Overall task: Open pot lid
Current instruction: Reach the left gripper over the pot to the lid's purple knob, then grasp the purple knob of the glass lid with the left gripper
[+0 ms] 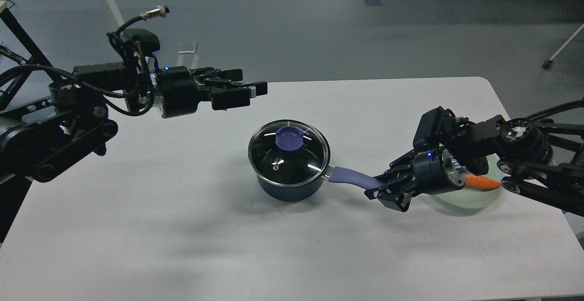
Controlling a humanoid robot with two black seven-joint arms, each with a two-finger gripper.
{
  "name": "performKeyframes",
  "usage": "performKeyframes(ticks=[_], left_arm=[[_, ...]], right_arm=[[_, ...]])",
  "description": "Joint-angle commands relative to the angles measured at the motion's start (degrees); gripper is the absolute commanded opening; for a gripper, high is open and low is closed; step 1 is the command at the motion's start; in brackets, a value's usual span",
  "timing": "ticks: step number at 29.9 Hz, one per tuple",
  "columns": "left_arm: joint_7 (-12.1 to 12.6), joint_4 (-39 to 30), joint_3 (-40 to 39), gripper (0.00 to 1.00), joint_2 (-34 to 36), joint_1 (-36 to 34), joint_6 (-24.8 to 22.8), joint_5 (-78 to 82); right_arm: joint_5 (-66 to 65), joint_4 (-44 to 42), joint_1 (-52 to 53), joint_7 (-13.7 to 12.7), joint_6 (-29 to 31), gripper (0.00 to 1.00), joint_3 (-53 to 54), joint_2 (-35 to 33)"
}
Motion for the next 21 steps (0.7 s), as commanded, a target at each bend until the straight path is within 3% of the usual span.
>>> performKeyframes(ticks=[1, 5, 21], left_arm=[[0.0, 0.5, 9.8, 0.99, -2.4, -4.6, 7.5, 7.4], [0.0, 3.4, 17.2, 0.99, -5.1, -6.4, 12.8, 10.8], [0.0, 11.9, 18.4, 0.99, -13.2, -5.8, 13.2, 14.5]], right_arm=[[0.0, 0.0, 0.0, 0.0, 0.0, 0.2, 0.1, 0.0], [0.0, 0.0, 0.0, 0.0, 0.0, 0.2, 0.0, 0.0], [0.0, 0.0, 0.0, 0.0, 0.0, 0.21, 0.1, 0.0]])
